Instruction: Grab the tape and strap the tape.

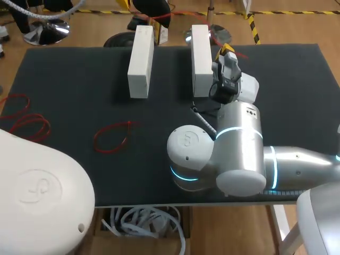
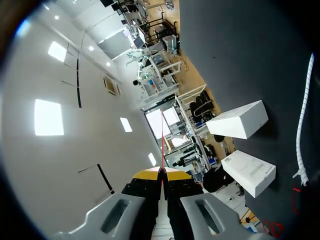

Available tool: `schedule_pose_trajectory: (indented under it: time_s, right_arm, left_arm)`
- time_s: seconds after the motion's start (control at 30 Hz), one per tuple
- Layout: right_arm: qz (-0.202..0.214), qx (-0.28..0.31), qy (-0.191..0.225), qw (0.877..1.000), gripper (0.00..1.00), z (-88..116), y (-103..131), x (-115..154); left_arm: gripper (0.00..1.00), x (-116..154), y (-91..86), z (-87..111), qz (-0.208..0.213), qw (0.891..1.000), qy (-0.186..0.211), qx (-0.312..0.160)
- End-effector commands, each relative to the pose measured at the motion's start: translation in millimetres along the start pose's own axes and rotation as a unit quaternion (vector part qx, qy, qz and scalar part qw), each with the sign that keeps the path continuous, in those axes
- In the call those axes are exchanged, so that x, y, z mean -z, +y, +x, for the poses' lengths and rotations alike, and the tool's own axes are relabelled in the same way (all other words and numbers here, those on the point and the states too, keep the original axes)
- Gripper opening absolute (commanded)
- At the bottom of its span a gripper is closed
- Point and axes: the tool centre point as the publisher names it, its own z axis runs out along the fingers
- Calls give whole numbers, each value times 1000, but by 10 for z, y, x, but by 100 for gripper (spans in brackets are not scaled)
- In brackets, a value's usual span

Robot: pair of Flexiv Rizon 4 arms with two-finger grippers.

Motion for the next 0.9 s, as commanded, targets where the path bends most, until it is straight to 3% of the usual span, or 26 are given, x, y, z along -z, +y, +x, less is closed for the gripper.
schedule_pose_trajectory:
  time_s: [0.03, 0.57, 0.9]
  right_arm:
    - [-3, 1, -2, 1000, 0, 16, -15, 3]
    - [-3, 1, -2, 1000, 0, 16, -15, 3]
    - [-3, 1, -2, 1000, 0, 16, -15, 3]
  left_arm:
    - [0, 5, -106, 115, -19, 1000, -9, 2]
    - [0, -73, -124, 445, -26, 997, -26, 63]
    - [0, 111, 34, 311, -59, 997, -30, 40]
